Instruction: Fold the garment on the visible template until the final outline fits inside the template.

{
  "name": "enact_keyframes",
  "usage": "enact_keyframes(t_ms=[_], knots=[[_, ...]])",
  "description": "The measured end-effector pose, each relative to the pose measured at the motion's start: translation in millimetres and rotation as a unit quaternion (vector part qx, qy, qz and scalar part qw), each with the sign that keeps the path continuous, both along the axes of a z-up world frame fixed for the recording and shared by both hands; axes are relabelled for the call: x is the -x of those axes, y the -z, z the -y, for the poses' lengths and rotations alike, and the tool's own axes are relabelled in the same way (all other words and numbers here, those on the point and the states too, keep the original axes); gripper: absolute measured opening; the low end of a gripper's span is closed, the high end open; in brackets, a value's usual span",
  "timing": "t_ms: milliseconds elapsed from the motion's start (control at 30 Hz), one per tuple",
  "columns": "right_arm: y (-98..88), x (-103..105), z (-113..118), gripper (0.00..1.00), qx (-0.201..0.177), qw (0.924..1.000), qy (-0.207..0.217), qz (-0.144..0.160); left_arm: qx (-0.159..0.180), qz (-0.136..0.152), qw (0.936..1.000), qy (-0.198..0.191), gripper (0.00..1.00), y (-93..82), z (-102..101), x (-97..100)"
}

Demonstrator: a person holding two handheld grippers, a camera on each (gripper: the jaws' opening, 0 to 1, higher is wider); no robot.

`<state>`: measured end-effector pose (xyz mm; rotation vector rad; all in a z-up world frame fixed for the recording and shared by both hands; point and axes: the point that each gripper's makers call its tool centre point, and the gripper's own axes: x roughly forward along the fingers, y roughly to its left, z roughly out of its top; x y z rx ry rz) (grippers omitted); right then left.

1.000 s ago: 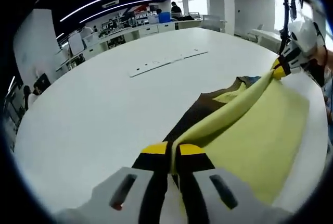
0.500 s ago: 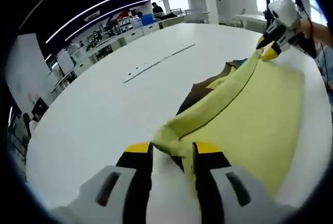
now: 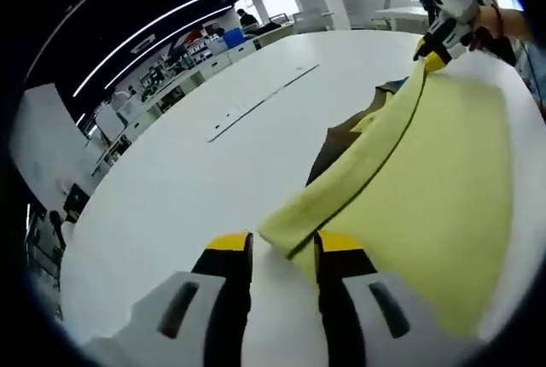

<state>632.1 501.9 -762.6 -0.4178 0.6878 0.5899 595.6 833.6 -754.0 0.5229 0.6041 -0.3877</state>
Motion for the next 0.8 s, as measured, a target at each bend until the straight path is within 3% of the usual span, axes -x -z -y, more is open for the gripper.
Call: enact_keyframes(t_ms=[33,200,367,533,567,633,667,733,800], knots=[[0.8,-1.7,-2.1,0.02,0.001,1.0,-0.003,0.003,-0.002,0.004,1.0,0.0,0.26,-0.3,0.2,-1.9],[0.8,-6.4,-6.3,0.02,-0.004,1.0,0.002,0.003,0.016,0.01,0.9998,-0.004,0.09,-1.6,3.5,-11.7],[0.1,-15.7,4.6,0.16,-0.005,0.9991,0.041,0.012,0.073,0.006,0.9945,-0.075,0.11,-1.0,-8.2,-18.6],[0.5,-13.6,12.5,0.21,-0.014,0.998,0.062,0.0,0.106,0.005,0.9899,-0.093,0.14,-3.9,-12.8,-15.8],[-0.6,-12.7,14.3,0.22,-0.021,0.9972,0.071,-0.002,0.114,0.005,0.9884,-0.101,0.15,-4.5,-14.5,-14.9],[-2.1,-10.5,14.5,0.22,-0.038,0.9957,0.084,-0.007,0.167,-0.001,0.9767,-0.134,0.18,-6.0,-16.7,-12.7],[-2.4,-9.1,14.9,0.22,-0.052,0.9938,0.097,-0.014,0.206,-0.001,0.9656,-0.159,0.2,-9.4,-19.3,-12.6],[-3.0,-8.0,16.6,0.22,-0.06,0.9925,0.105,-0.019,0.224,0.007,0.9616,-0.159,0.22,-16.5,-22.7,-12.5],[-3.9,-7.8,17.3,0.22,-0.069,0.991,0.113,-0.021,0.218,0.012,0.9634,-0.155,0.21,-20.9,-25.2,-10.2]])
